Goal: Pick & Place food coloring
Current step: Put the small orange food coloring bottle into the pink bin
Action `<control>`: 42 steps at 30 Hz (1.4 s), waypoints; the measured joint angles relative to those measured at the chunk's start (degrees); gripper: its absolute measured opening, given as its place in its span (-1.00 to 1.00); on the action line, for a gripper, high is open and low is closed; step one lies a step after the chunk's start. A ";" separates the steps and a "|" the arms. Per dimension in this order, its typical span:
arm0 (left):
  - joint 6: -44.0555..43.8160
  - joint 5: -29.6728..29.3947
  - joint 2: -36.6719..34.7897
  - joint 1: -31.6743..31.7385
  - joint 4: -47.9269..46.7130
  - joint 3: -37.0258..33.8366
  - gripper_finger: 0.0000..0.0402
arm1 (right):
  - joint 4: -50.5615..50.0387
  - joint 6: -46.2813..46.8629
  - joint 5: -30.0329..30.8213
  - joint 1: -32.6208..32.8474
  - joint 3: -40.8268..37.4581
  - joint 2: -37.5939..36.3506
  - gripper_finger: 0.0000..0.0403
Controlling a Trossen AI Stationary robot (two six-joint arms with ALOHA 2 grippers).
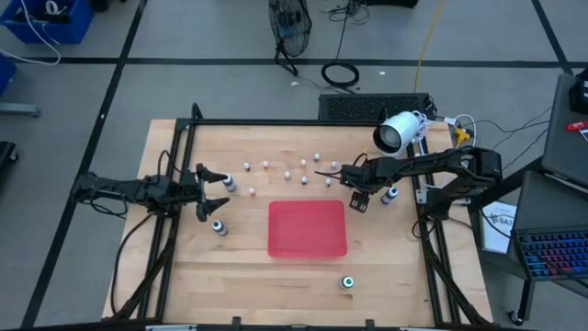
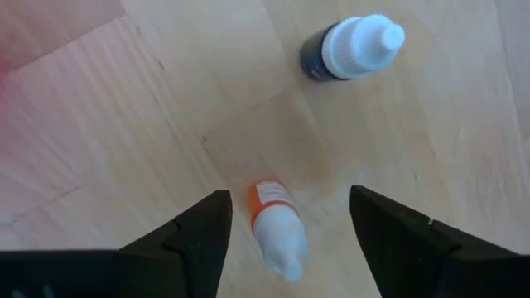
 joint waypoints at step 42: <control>-0.01 0.00 -0.01 0.01 0.00 0.00 0.95 | -5.82 -2.89 1.84 3.12 14.21 -7.70 -0.74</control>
